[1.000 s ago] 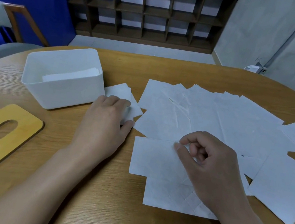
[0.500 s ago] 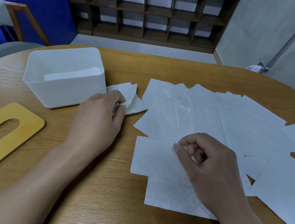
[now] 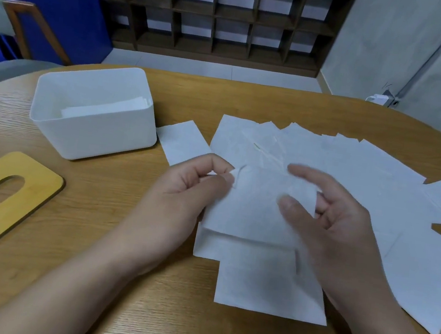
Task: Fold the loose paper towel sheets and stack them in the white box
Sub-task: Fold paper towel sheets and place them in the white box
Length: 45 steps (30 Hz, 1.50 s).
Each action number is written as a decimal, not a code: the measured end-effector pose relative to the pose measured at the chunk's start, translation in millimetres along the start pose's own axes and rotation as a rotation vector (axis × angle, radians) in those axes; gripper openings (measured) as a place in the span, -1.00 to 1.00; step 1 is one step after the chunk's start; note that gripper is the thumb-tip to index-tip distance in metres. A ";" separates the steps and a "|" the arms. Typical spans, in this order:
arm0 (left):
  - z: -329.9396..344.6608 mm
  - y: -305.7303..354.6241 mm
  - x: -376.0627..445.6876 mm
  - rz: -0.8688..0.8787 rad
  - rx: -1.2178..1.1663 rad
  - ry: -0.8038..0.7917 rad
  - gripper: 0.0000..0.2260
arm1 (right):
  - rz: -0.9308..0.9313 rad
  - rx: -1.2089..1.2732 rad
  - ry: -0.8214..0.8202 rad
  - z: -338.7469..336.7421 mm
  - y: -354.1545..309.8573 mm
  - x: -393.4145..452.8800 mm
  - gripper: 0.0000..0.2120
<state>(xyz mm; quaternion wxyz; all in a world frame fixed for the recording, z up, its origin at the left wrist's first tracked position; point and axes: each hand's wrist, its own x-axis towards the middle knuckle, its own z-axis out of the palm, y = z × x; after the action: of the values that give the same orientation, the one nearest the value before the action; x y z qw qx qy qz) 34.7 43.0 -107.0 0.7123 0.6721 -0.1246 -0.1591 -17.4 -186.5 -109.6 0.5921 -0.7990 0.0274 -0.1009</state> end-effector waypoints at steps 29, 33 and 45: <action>-10.9 -9.3 1.2 -0.013 1.025 -0.057 -0.60 | -0.091 -0.738 -0.189 -3.1 30.5 0.9 -0.49; -11.1 -12.2 1.3 0.038 0.938 -0.059 -0.76 | -0.099 -0.764 -0.200 -2.1 30.1 1.9 -0.46; 2.5 -17.0 7.6 0.264 0.080 0.103 -0.91 | -0.062 0.050 0.052 11.0 7.9 0.3 -0.63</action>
<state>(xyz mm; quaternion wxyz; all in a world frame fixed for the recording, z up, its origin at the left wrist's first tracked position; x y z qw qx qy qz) 39.7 36.9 -124.1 0.7051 0.6850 -0.1814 -0.0244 -14.4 -178.6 -120.1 0.6075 -0.7816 0.0153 -0.1407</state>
